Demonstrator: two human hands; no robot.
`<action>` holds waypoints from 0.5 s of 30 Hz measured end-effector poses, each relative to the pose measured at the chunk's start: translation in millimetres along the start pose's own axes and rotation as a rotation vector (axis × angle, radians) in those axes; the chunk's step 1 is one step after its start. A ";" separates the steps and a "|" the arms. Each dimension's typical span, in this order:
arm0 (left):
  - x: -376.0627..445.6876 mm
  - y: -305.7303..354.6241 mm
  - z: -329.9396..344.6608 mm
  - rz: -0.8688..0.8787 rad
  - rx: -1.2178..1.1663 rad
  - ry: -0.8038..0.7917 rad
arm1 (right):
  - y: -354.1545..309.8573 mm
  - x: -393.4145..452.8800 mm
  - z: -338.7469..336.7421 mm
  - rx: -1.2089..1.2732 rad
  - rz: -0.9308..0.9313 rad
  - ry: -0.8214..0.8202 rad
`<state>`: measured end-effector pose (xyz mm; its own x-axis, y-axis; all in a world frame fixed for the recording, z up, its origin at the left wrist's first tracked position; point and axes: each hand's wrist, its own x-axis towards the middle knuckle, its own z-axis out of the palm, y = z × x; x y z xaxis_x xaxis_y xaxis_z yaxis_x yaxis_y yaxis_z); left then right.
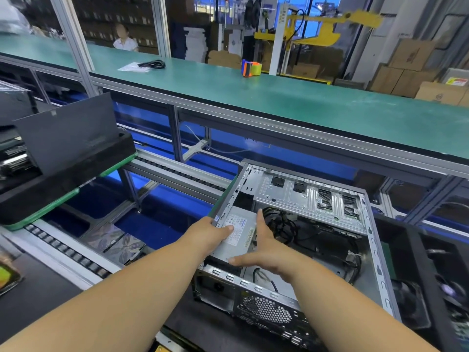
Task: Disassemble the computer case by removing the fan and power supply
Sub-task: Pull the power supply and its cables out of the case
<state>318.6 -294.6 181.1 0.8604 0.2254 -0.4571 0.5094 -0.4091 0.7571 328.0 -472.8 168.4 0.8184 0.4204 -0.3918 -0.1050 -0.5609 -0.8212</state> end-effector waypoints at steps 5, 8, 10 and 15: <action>2.5 -2.6 1.6 0.034 0.038 0.004 | 7.9 -6.7 -19.1 -0.309 -0.139 -0.072; 4.3 -2.8 3.3 0.062 0.147 0.031 | 14.7 -9.4 -12.1 -0.443 -0.204 -0.018; 5.3 -2.6 4.4 0.080 0.201 0.047 | 16.4 -8.4 -6.8 -0.460 -0.220 0.000; 6.7 -3.0 5.1 0.098 0.252 0.065 | 17.3 -4.7 -9.7 -0.381 -0.197 -0.041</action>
<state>322.7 -296.4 173.4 0.9086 0.2267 -0.3507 0.4107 -0.6366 0.6527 327.8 -491.4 160.0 0.7779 0.5695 -0.2654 0.2735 -0.6872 -0.6730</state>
